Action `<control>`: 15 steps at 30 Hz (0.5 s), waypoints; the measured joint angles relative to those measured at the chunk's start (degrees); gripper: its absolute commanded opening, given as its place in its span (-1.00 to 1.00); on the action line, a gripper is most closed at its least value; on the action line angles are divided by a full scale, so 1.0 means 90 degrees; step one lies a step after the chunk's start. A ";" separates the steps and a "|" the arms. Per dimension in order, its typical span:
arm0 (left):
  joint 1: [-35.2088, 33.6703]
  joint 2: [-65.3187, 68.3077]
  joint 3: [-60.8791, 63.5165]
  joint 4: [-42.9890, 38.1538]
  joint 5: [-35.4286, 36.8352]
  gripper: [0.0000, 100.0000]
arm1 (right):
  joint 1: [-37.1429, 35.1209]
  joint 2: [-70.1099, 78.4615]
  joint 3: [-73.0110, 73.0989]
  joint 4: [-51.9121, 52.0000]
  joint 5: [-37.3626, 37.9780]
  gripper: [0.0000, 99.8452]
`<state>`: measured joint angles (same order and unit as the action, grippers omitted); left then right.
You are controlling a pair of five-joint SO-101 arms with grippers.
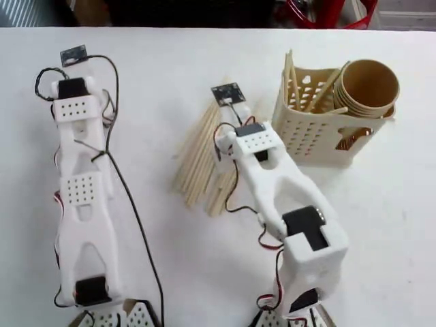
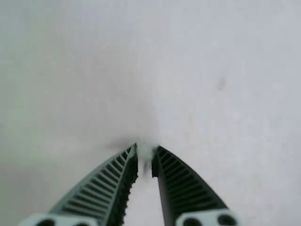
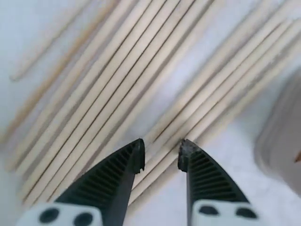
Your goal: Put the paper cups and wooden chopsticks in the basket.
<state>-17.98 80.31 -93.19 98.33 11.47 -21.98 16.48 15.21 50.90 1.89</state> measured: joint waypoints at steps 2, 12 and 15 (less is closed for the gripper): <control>0.0000 0.0000 0.0000 0.0000 0.0000 -0.85 | -0.0020 0.0186 -0.0205 0.0000 0.0000 -0.73; 0.0000 0.0000 0.0000 0.0000 0.0000 -0.85 | -0.0029 0.0645 -0.0664 0.0020 0.0000 -0.88; 0.0000 0.0000 0.0000 0.0000 0.0000 -0.85 | 0.0000 0.0742 -0.0781 -0.0020 0.0000 -0.91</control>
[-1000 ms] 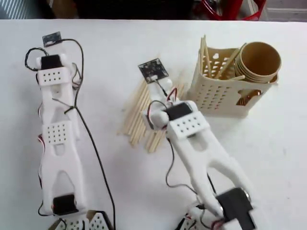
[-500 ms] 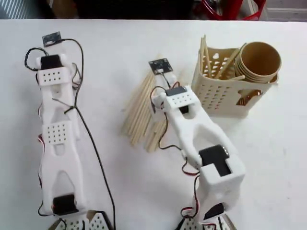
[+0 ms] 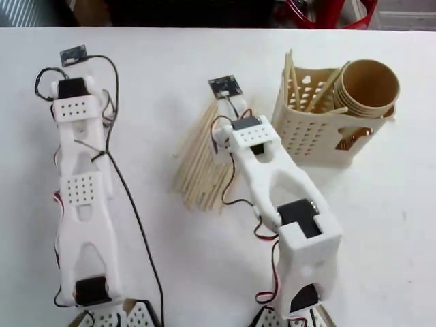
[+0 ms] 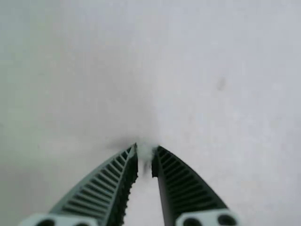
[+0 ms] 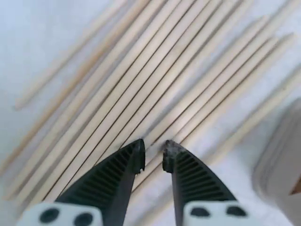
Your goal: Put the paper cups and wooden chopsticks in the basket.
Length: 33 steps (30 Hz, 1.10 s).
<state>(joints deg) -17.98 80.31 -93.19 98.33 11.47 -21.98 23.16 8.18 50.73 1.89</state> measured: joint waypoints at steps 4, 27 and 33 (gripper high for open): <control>0.0000 0.0000 0.0000 0.0000 0.0000 -0.85 | 0.0049 0.0020 -0.0020 0.0068 0.0000 -0.80; 0.0000 0.0000 0.0000 0.0000 0.0000 -0.85 | 0.0049 0.0020 -0.0029 0.0830 -0.0440 -0.73; 0.0000 0.0000 0.0000 0.0000 0.0000 -0.85 | 0.0049 0.0049 -0.0391 0.0889 -0.0479 -0.73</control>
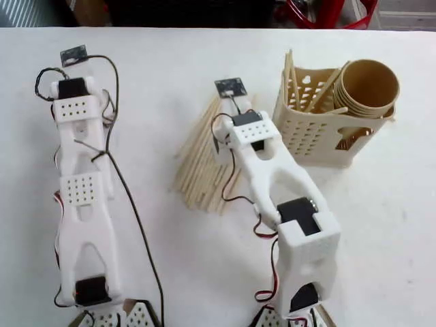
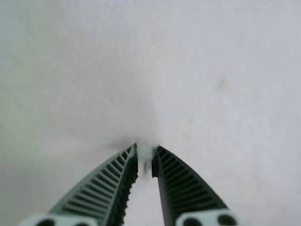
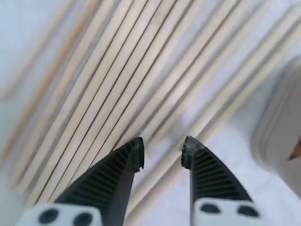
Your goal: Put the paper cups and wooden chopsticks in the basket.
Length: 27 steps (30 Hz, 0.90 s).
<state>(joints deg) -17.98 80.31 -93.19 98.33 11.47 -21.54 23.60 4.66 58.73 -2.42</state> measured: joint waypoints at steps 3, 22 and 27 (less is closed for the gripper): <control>0.0000 0.0000 0.0000 0.0000 0.0000 -0.85 | 0.0000 0.0010 -0.0059 0.0020 -0.0010 -0.73; 0.0000 0.0000 0.0000 0.0000 0.0000 -0.85 | -0.0430 0.0264 -0.0274 -0.0186 -0.0557 -0.78; 0.0000 0.0000 0.0000 0.0000 0.0000 -0.85 | -0.0391 0.0430 -0.0391 0.0000 -0.0557 -0.97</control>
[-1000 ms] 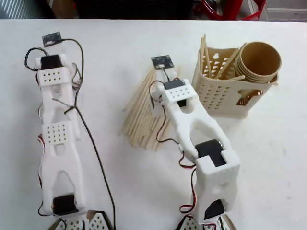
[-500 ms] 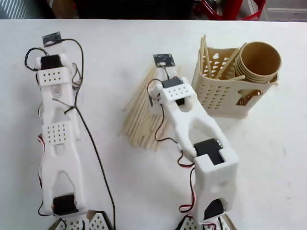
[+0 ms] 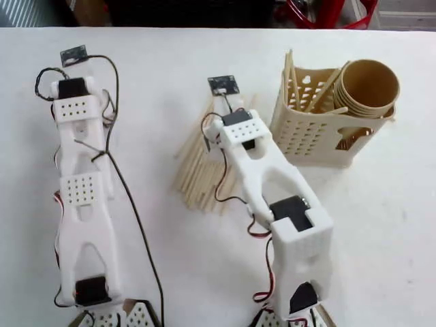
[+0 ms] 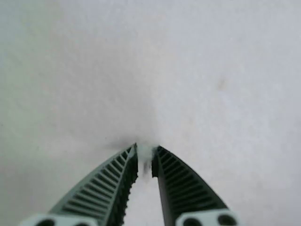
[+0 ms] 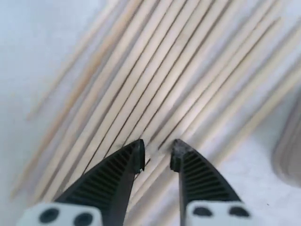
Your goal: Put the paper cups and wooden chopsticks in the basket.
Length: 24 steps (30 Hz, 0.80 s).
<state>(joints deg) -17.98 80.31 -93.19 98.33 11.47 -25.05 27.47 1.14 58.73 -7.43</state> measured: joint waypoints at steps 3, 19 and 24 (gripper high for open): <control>0.0000 0.0000 0.0000 0.0000 0.0000 -0.85 | 0.0068 0.0029 -0.0010 0.0068 0.0000 -0.97; 0.0000 0.0000 0.0000 0.0283 -0.0596 -0.86 | -0.0039 -0.0752 0.0547 0.0205 0.0078 -0.96; 0.0195 -0.0049 0.0000 0.0400 -0.1133 -0.86 | 0.0020 -0.2100 0.1690 -0.0430 0.0117 -0.95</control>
<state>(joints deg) -16.22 79.87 -93.19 101.93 1.27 -24.88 8.57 16.35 54.86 -6.37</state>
